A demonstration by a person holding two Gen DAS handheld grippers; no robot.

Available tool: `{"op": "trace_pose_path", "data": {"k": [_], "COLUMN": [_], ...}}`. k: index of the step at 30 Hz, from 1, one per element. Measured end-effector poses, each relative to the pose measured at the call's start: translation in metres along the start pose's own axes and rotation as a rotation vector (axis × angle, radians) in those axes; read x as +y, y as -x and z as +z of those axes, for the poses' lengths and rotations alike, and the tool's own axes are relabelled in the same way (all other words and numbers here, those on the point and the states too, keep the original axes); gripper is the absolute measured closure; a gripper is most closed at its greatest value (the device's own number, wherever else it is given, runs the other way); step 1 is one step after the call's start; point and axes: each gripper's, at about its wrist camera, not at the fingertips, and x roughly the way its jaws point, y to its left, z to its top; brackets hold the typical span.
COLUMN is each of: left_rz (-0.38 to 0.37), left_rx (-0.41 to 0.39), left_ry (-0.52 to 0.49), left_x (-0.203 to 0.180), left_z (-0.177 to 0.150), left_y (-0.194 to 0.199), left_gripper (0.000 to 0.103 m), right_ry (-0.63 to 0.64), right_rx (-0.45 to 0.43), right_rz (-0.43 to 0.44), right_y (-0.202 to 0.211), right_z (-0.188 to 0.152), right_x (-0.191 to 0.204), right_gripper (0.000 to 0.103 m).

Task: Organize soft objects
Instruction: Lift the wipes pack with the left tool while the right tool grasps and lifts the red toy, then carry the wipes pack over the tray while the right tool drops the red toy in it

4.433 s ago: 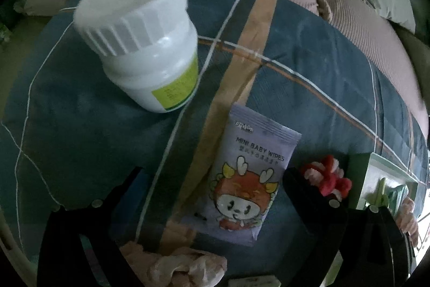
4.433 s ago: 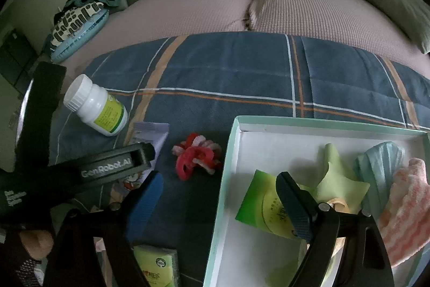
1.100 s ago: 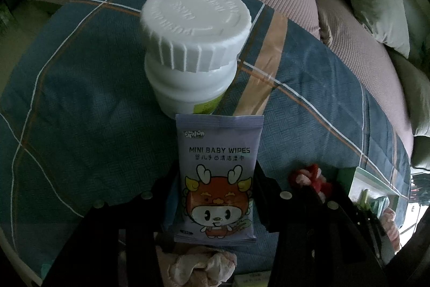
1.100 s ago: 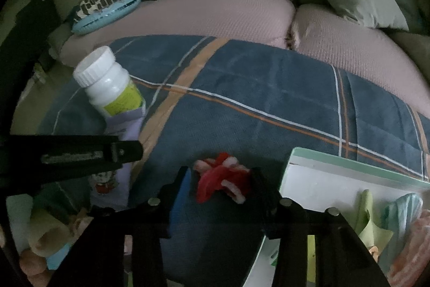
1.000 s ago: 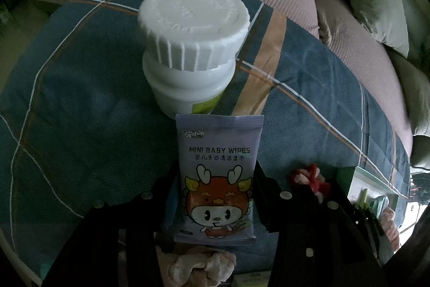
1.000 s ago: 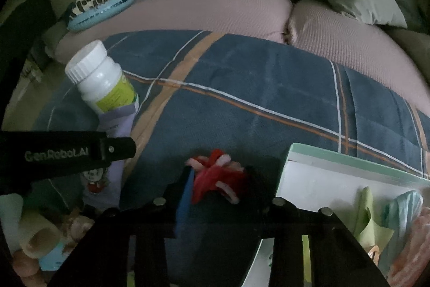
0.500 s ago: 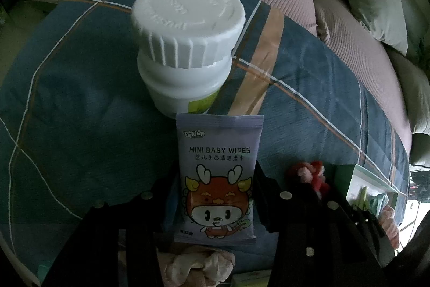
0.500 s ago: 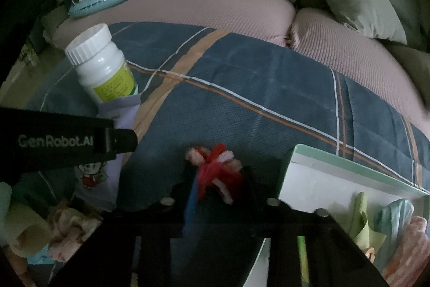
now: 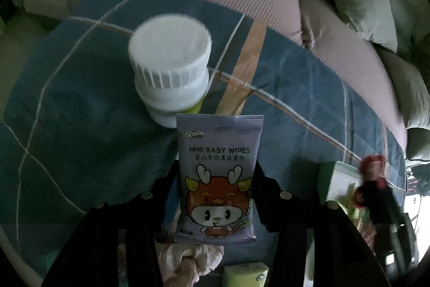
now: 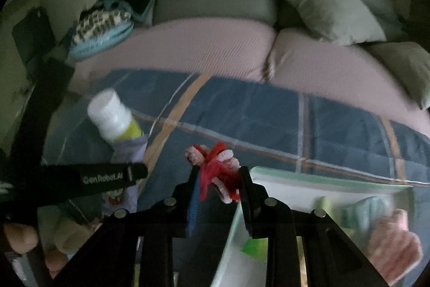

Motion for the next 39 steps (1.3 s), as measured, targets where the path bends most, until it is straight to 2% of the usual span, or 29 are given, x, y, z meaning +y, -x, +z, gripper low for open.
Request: {"op": "trace_pose_path", "data": {"k": [6,11,24,30,39], "left_rz": [-0.024,-0.032,-0.081,-0.085,-0.064], "left_rx": [-0.071,-0.119,-0.135,-0.092,-0.044], "left_ry": [-0.043,-0.097,-0.282,-0.358,-0.434], "left_x": [-0.014,-0.034,-0.101,-0.127,-0.149], "left_z": [-0.002,-0.007,-0.035,-0.059,-0.088], "left_y": [0.033,0.057,0.074,0.066,0.05], "left_gripper": [0.053,0.053,0.053,0.053,0.053], "right_ry": [-0.079,-0.152,-0.361,-0.444,-0.529], "right_rx": [-0.111,-0.162,-0.266,-0.23,-0.151], "right_rz": [-0.054,-0.132,-0.316,-0.353,-0.347], "right_y": [0.051,0.085,0.165,0.172,0.166], "right_z": [0.01,0.008,-0.02,-0.038,-0.066], "right_x": [-0.033,-0.065,-0.158,-0.196,-0.213], "right_gripper": [0.074,0.074,0.074,0.074,0.074]}}
